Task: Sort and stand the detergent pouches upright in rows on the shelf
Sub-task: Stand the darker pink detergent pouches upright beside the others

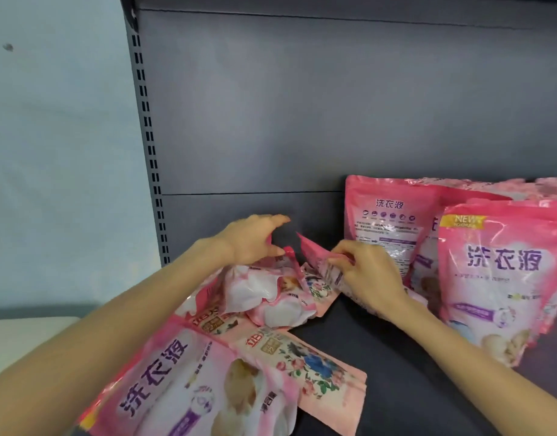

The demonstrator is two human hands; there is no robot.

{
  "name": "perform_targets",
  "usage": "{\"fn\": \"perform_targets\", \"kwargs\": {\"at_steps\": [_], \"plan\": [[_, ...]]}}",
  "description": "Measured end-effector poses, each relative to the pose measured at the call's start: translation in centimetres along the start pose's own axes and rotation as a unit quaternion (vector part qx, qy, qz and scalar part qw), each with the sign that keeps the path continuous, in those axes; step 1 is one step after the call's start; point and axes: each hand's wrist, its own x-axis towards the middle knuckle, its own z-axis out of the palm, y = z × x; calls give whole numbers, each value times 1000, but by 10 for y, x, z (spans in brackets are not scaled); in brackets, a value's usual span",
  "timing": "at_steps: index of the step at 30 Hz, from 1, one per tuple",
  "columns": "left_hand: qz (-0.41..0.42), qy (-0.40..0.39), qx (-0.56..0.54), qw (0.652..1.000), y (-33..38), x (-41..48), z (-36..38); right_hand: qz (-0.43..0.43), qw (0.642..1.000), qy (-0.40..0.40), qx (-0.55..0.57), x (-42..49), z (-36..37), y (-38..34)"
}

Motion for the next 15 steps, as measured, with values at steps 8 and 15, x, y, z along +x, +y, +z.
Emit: {"fn": "perform_targets", "kwargs": {"at_steps": [8,15], "plan": [[76,-41,-220,972,5,39,10,103,955,74,268,-4,-23,0],[63,-57,-319,944,10,45,4,109,933,114,324,-13,-37,1]]}}
